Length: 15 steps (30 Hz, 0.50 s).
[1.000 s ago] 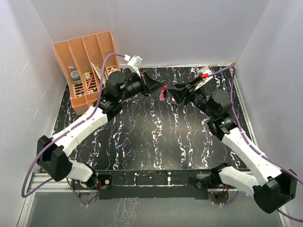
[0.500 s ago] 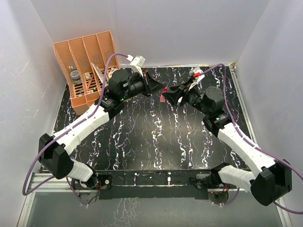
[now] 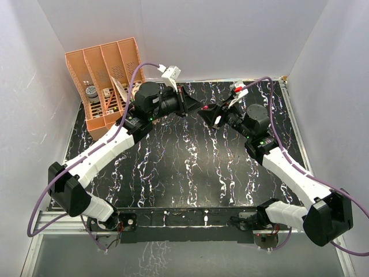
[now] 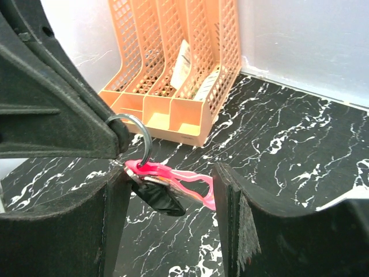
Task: Put the keys on the keyring
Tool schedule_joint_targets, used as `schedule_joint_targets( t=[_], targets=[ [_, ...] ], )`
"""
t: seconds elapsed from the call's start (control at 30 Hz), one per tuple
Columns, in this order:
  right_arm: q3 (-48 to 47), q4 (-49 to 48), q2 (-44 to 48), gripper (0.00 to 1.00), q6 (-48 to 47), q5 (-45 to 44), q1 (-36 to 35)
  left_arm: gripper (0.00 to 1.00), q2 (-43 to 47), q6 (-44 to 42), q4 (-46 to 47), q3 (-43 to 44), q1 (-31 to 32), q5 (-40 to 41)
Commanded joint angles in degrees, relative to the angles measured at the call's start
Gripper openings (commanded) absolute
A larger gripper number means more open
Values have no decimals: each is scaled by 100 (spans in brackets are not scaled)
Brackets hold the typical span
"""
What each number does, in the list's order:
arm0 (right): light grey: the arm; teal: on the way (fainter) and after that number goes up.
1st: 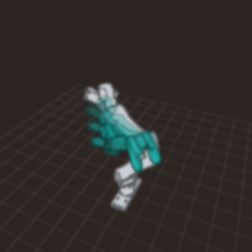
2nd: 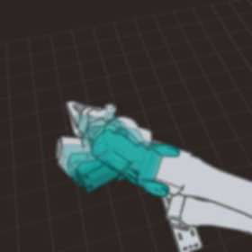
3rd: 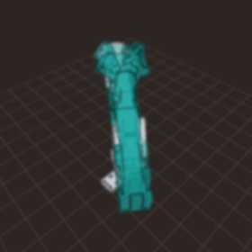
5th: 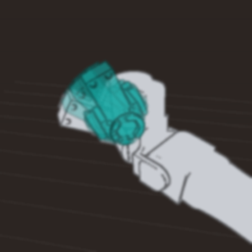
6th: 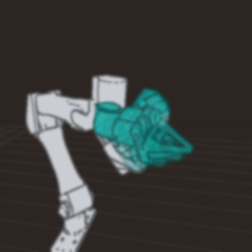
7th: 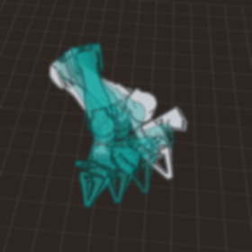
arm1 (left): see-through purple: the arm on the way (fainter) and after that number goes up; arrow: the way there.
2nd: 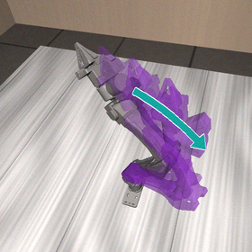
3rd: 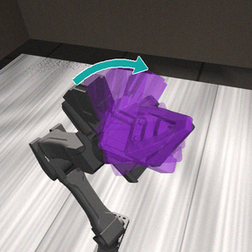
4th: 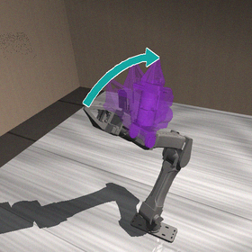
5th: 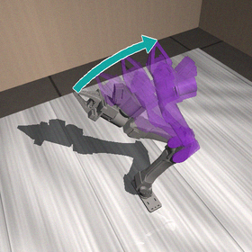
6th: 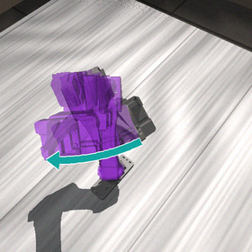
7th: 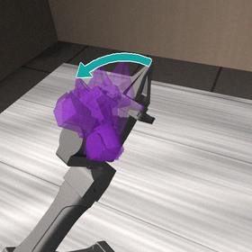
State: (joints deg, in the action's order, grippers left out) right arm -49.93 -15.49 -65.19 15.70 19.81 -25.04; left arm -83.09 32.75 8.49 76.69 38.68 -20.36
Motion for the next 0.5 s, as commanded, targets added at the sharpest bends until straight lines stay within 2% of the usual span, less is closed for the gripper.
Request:
schedule_joint_targets(
  t=[0.0, 0.47],
  targets=[
    [-4, -354, 169, 56, -134, -560, -10, 0, -98, -120, -513, 471, 52, -104],
    [45, -116, 464, 56, -620, -1288, -9, 0, -258, -349, -1349, 875, 57, -55]
  ],
)
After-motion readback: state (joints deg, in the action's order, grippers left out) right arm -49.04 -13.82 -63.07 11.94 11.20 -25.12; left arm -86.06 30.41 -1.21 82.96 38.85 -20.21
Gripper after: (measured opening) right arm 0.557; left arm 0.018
